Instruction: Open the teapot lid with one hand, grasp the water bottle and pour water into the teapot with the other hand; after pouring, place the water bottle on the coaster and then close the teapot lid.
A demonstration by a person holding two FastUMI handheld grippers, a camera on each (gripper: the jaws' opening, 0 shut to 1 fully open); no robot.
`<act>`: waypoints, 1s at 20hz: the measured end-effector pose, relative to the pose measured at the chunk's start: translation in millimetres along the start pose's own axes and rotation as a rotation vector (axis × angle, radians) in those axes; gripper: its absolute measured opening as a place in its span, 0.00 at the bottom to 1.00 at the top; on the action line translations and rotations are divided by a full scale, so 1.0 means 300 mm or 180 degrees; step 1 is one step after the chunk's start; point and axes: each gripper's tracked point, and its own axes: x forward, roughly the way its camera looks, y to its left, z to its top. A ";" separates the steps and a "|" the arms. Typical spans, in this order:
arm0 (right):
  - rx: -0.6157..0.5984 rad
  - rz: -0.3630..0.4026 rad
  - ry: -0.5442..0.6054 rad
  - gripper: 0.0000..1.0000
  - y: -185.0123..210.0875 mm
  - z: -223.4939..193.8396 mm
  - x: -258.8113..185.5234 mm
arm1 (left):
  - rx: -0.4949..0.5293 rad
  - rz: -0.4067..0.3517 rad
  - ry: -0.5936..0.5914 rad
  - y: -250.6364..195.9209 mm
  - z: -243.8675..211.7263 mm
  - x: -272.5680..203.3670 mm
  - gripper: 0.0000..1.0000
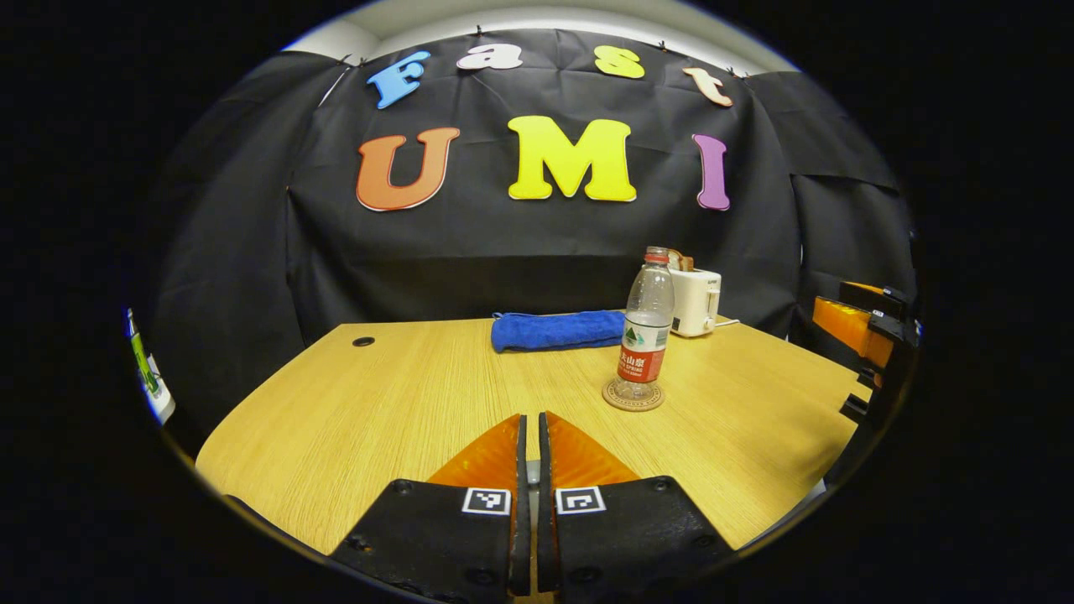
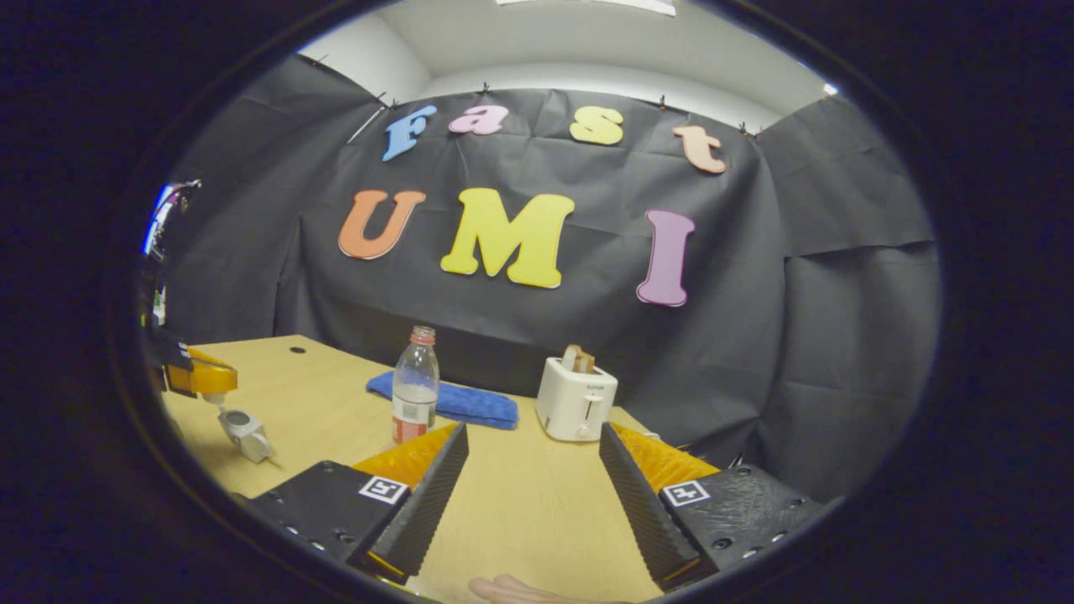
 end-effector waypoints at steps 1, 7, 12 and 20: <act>0.0006 0.0031 -0.0006 0.96 0.008 0.002 -0.003 | -0.0058 0.0003 -0.0013 0.005 0.001 0.000 0.06; -0.0030 -0.0005 0.0019 0.95 0.003 -0.009 0.001 | -0.0139 -0.0041 -0.0009 -0.017 -0.016 0.017 0.06; 0.0007 -0.0041 0.0039 0.95 -0.008 -0.017 0.003 | 0.0058 0.0019 -0.0072 -0.032 -0.044 0.067 0.08; -0.0028 -0.0003 0.0034 0.95 0.007 -0.019 -0.002 | -0.0024 0.0102 -0.0082 -0.009 -0.077 0.108 0.10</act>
